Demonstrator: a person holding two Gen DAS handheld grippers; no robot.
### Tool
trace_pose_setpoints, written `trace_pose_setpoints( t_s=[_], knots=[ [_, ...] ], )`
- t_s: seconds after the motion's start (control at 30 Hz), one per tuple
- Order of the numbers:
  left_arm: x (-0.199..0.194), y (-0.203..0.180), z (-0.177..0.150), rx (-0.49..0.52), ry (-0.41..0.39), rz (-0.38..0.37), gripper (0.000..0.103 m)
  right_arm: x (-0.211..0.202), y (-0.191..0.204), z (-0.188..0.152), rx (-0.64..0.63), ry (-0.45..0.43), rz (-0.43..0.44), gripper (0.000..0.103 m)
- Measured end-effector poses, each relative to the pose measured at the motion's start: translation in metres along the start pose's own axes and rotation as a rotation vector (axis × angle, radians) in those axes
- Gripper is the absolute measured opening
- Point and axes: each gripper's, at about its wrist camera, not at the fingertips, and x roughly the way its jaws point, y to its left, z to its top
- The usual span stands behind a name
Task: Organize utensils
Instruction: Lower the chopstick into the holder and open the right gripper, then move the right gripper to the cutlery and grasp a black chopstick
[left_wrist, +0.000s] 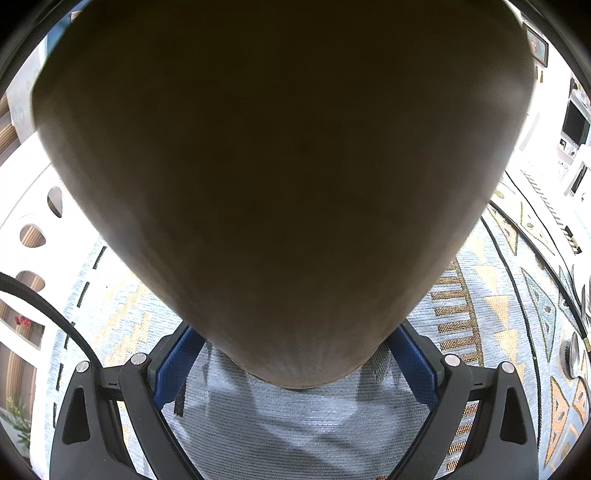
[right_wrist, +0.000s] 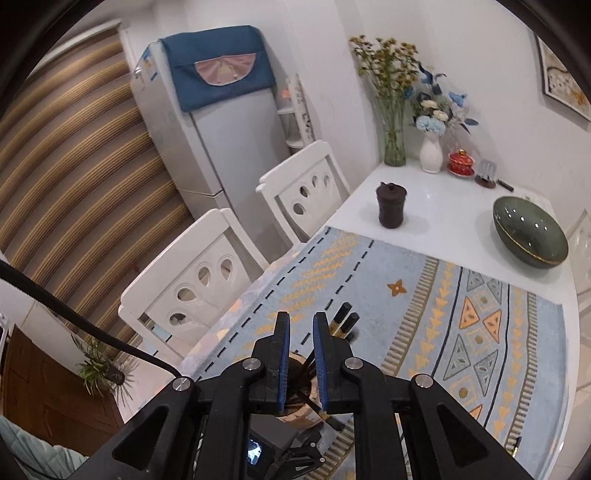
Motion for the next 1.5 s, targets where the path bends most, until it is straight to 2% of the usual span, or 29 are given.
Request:
trace_pose_setpoints(
  t_s=[0.1,0.2,0.27,0.33,0.5,0.57,0.63,0.73,0.87,1.07,1.1,1.23,1.4,1.47,1.5],
  knots=[
    [0.0,0.0,0.0,0.0,0.0,0.0,0.097,-0.012,-0.011,0.002,0.031,-0.021,-0.016,0.012],
    [0.0,0.0,0.0,0.0,0.0,0.0,0.096,-0.031,-0.025,0.001,0.069,-0.06,-0.049,0.02],
    [0.0,0.0,0.0,0.0,0.0,0.0,0.096,-0.046,-0.036,-0.003,0.094,-0.096,-0.082,0.036],
    [0.0,0.0,0.0,0.0,0.001,0.001,0.097,-0.061,-0.048,-0.01,0.122,-0.131,-0.123,0.045],
    [0.0,-0.004,0.0,0.001,0.002,0.002,0.097,-0.089,-0.077,-0.038,0.184,-0.122,-0.24,0.046],
    [0.0,-0.005,0.001,0.0,0.002,0.001,0.097,-0.096,-0.09,-0.055,0.219,-0.106,-0.28,0.049],
    [-0.001,-0.009,0.002,0.001,0.002,0.002,0.097,-0.1,-0.103,-0.077,0.261,-0.073,-0.323,0.05],
    [-0.001,-0.008,0.003,0.001,0.003,0.001,0.097,-0.1,-0.117,-0.105,0.325,-0.02,-0.323,0.05],
    [0.003,-0.007,0.001,0.006,0.002,0.01,0.097,-0.087,-0.135,-0.147,0.426,0.103,-0.329,0.051],
    [0.004,-0.012,0.001,0.007,0.005,0.016,0.099,-0.052,-0.145,-0.207,0.631,0.263,-0.196,0.051],
    [0.005,-0.013,0.001,0.004,0.008,0.013,0.099,-0.045,-0.14,-0.213,0.634,0.286,-0.189,0.051],
    [0.014,-0.01,-0.002,-0.002,0.01,0.004,0.099,-0.024,-0.109,-0.22,0.552,0.357,-0.254,0.051],
    [0.014,-0.011,-0.003,-0.016,0.011,-0.018,0.099,-0.011,-0.099,-0.223,0.555,0.401,-0.307,0.051],
    [0.015,-0.01,-0.004,-0.02,0.012,-0.023,0.099,-0.007,-0.098,-0.227,0.58,0.413,-0.291,0.051],
    [0.016,-0.011,-0.005,-0.025,0.013,-0.027,0.099,-0.005,-0.098,-0.229,0.614,0.419,-0.255,0.051]
  ],
)
